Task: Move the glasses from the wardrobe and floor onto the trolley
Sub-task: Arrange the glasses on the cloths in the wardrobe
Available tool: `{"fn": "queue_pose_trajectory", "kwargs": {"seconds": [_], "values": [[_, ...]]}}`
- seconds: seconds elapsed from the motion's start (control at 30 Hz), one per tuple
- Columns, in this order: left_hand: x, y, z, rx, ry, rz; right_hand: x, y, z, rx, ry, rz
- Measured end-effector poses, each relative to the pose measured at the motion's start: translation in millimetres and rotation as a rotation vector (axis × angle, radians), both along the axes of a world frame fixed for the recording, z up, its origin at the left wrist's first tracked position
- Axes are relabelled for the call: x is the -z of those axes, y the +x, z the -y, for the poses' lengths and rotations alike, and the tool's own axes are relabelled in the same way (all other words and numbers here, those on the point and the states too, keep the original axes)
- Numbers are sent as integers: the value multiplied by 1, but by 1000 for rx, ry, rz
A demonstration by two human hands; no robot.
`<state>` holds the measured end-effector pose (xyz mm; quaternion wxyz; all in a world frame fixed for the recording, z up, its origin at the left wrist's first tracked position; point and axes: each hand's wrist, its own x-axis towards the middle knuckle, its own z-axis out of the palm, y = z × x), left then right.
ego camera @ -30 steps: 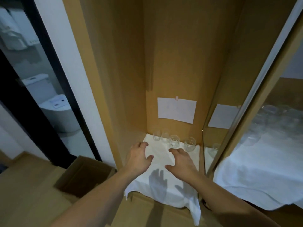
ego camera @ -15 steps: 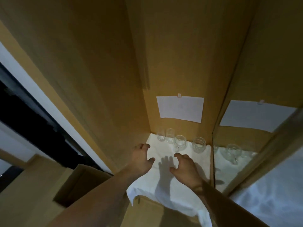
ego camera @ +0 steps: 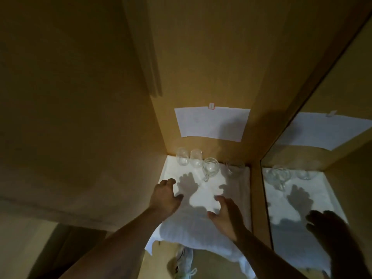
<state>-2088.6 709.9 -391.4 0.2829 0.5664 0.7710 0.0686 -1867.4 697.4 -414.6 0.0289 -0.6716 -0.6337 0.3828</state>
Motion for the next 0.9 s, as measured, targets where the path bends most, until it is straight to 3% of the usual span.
{"fn": "queue_pose_trajectory", "kwargs": {"seconds": [0.53,0.73,0.9], "values": [[151,-45,-151,-113,-125,172,132,-56,-107,241,-277,28],[206,-46,-200,-202,-69,202,190,-49,-151,537,-333,-140],[242,-41,-233,-307,44,226,237,-47,-177,786,-377,-405]]}}
